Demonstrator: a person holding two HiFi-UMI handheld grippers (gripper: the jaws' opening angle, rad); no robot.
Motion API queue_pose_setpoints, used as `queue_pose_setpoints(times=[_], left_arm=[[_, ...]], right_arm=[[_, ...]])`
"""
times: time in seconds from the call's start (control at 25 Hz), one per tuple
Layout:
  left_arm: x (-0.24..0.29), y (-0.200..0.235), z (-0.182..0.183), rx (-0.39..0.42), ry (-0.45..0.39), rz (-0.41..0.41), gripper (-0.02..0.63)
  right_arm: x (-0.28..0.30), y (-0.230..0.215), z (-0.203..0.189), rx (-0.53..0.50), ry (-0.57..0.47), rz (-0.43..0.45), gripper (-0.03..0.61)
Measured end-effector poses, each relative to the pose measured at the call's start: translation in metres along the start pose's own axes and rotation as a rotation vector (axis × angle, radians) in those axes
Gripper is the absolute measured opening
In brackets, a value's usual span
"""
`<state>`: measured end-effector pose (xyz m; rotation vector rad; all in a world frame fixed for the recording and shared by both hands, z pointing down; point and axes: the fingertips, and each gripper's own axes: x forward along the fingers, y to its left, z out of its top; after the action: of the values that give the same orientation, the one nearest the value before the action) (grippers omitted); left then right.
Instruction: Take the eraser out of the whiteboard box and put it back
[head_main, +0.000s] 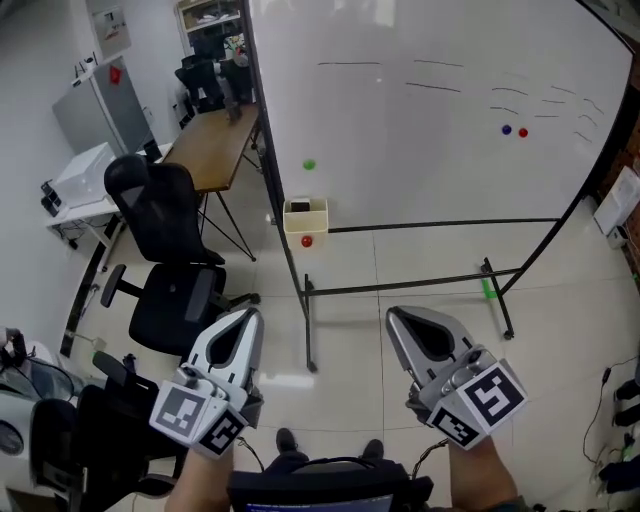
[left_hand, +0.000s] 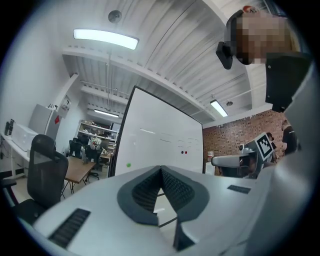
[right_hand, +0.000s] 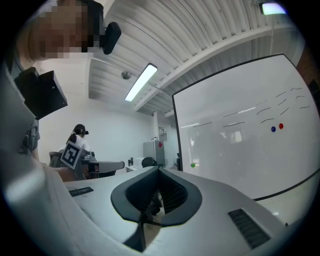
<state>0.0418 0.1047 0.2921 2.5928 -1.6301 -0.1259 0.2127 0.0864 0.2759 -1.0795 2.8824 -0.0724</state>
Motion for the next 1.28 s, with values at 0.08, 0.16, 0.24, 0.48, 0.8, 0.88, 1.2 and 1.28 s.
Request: queue_pose_setpoints(times=[0.08,0.16,0.24,0.48,0.8,0.88,1.2,1.28], left_arm=[[-0.004,-0.013,-0.003,0.016,0.01,-0.008,0.033],[-0.011,-0.016,-0.004,0.03,0.016,-0.021,0.032],[-0.019,-0.008,-0.004,0.028,0.024,-0.02,0.032],[-0.047,0.022,0.007,0.025,0.005,-0.024,0.032],[-0.064,0.038,0.01,0.02,-0.011,-0.043,0.033],[-0.066,0.039,0.01,0.015,-0.011,-0.042,0.032],[-0.066,0.027,0.007,0.004,-0.01,-0.055,0.032],[-0.068,0.026,0.006,0.002,-0.009,-0.049,0.032]], right_arm=[[-0.011,-0.004,-0.002,0.021,-0.008,-0.006,0.018],[-0.018,-0.005,-0.003,0.032,-0.018,-0.028,0.018],[-0.02,-0.002,-0.005,0.051,-0.027,-0.052,0.019],[-0.009,0.022,-0.006,0.104,-0.033,-0.104,0.02],[0.006,0.048,-0.003,0.078,-0.03,-0.097,0.02],[0.006,0.051,-0.002,0.07,-0.026,-0.097,0.02],[0.003,0.054,-0.002,0.061,-0.02,-0.089,0.02],[0.001,0.054,-0.001,0.059,-0.021,-0.089,0.02]])
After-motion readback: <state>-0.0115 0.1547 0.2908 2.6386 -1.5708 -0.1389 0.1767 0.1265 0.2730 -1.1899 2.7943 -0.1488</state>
